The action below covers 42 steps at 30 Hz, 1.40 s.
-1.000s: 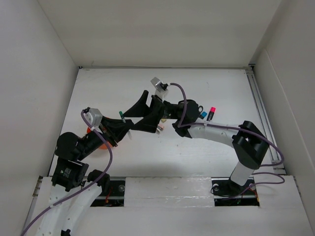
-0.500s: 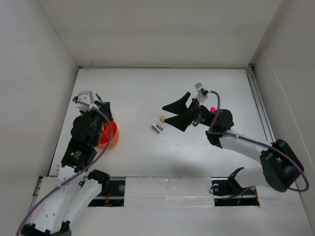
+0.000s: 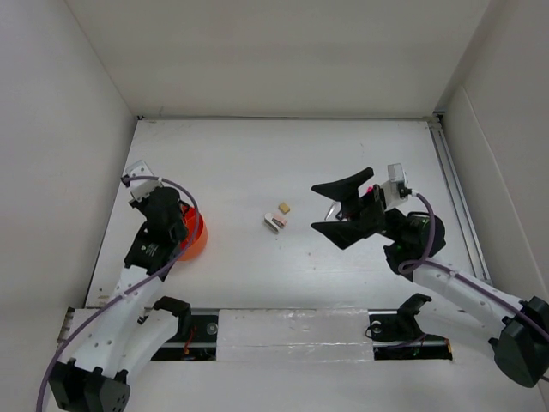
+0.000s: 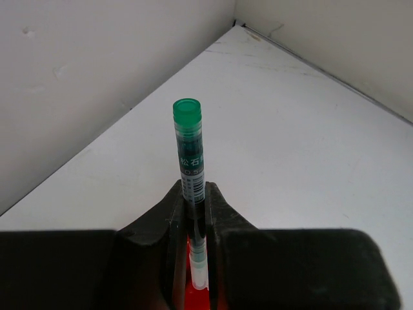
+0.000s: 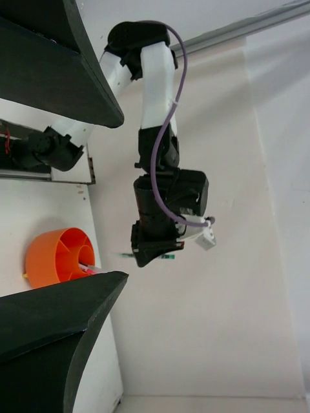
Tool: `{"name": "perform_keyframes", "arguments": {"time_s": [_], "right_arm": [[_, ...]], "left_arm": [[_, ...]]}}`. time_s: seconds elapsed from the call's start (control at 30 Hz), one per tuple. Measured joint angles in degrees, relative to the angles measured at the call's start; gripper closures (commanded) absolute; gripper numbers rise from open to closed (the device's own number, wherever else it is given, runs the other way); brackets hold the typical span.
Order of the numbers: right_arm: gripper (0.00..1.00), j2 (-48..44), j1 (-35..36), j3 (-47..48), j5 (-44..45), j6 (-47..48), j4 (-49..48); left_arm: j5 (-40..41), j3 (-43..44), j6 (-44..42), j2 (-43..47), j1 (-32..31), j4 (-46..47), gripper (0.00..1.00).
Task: Sort the stationery into containers
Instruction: Place the pen in the storage box.
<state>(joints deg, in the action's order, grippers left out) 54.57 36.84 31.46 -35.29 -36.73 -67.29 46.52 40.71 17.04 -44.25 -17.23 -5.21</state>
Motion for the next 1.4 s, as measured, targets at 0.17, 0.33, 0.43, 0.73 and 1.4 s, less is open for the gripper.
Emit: {"name": "perform_keyframes", "arguments": {"time_s": [0.17,0.33,0.43,0.73,1.4], "right_arm": [[0.01,-0.48,0.00,-1.73,0.22,0.92,1.16],[0.01,-0.63,0.00,-2.12,0.28,0.96,1.14],[0.01,-1.01,0.00,-2.32,0.37,0.96,1.11],[0.01,-3.23,0.00,-2.43,0.35,1.16,0.98],[0.01,-5.66,0.37,-3.34,0.33,2.36,1.20]], "left_arm": [[2.12,-5.33,-0.26,4.83,0.04,2.34,1.00],[1.70,-7.61,-0.26,5.38,0.04,2.91,1.00],[1.40,-7.69,-0.22,4.72,0.04,3.48,1.00],[-0.28,-8.70,-0.57,0.42,0.04,6.19,1.00],[-0.68,-9.05,-1.42,-2.10,0.04,7.32,1.00]]}}
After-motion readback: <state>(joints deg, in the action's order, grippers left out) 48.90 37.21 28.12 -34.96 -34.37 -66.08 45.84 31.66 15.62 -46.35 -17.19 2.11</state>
